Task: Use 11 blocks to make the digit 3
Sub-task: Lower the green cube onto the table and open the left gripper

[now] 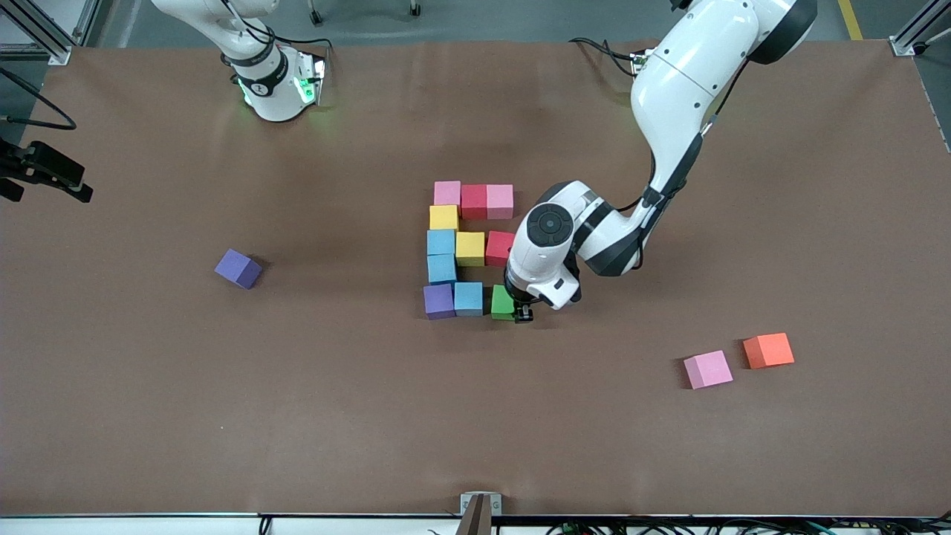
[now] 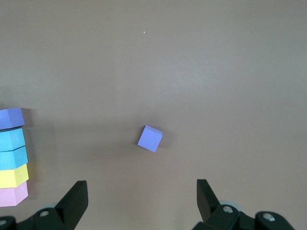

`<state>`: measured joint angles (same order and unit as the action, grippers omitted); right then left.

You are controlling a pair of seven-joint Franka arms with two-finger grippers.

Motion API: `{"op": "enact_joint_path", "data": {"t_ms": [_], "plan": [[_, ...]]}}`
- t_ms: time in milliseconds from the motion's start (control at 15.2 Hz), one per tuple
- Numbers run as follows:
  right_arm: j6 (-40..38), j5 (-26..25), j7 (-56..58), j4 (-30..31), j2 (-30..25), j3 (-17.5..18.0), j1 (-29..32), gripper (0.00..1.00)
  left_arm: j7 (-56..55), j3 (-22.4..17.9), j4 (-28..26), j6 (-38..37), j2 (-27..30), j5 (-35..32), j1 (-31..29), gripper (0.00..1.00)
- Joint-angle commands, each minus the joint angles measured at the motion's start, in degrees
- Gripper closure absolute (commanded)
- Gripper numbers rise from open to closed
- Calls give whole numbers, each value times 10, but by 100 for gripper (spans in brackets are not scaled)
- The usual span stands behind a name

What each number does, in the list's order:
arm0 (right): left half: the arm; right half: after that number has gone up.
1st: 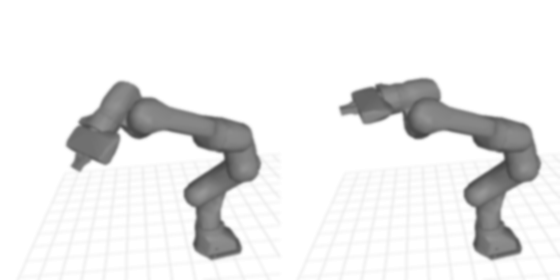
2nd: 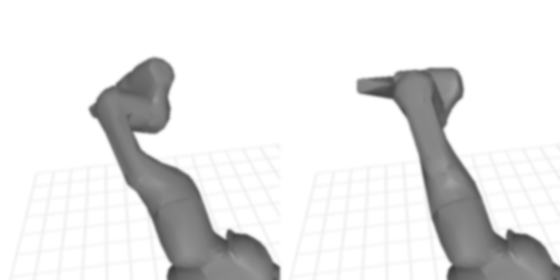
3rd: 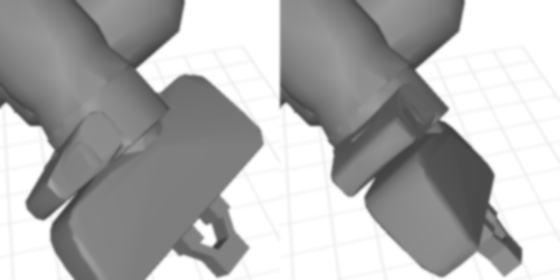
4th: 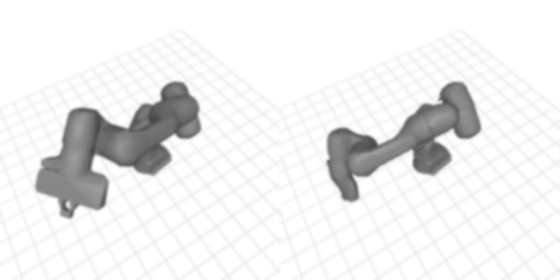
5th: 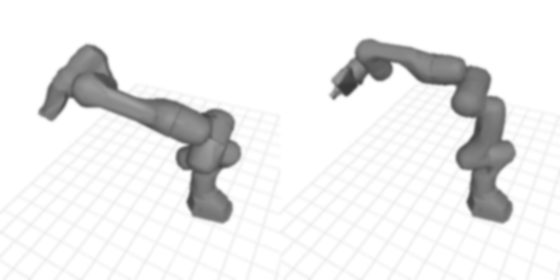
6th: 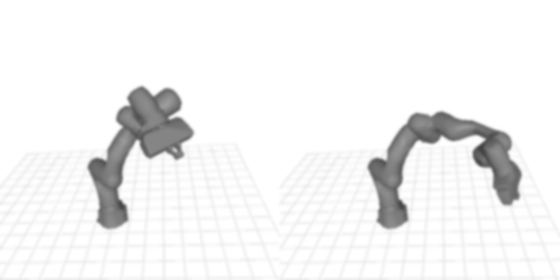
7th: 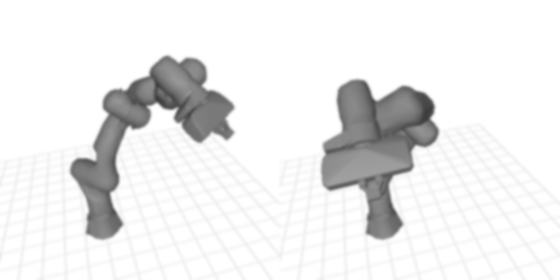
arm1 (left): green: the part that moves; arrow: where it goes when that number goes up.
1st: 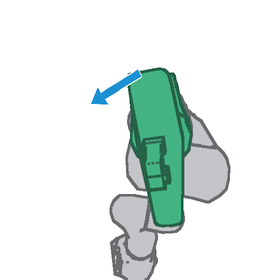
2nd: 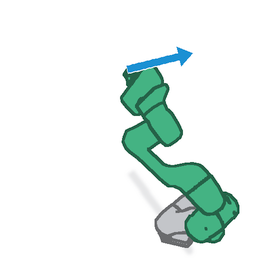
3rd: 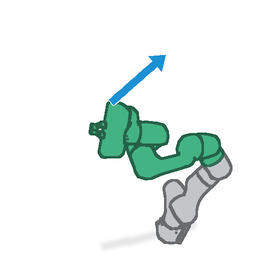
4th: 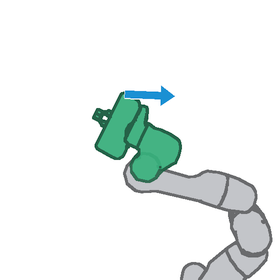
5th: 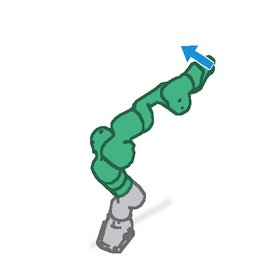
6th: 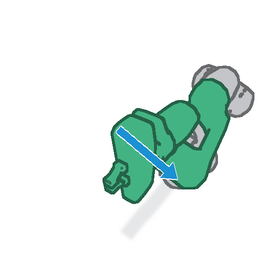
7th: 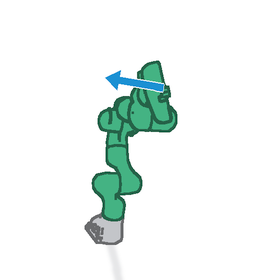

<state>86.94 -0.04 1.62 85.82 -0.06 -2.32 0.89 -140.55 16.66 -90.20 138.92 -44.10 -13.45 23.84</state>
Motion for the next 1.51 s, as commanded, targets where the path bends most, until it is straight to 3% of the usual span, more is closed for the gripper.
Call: {"op": "enact_joint_path", "data": {"t_ms": [0,1119,1185,1251,1317,1382,1448], "plan": [[-1,-10,-8,-5,0,7,6,0,-48,-6,11,0,-6,-7,7,95],[-1,-10,-8,-5,0,7,5,0,-68,-8,12,16,-27,-8,31,89],[-1,-10,-8,-5,0,7,5,0,-68,-8,12,16,-27,-9,31,81],[-1,-10,-8,-5,1,7,5,0,-64,-8,11,16,-27,-10,31,63],[-1,-10,-8,-5,0,7,5,0,-61,-8,11,16,-27,-11,31,38],[-1,-10,-8,-5,0,7,5,0,-53,-8,12,16,-27,-16,31,0],[-1,-10,-8,-5,0,7,5,0,-44,-8,12,16,-26,-28,31,0]]}}
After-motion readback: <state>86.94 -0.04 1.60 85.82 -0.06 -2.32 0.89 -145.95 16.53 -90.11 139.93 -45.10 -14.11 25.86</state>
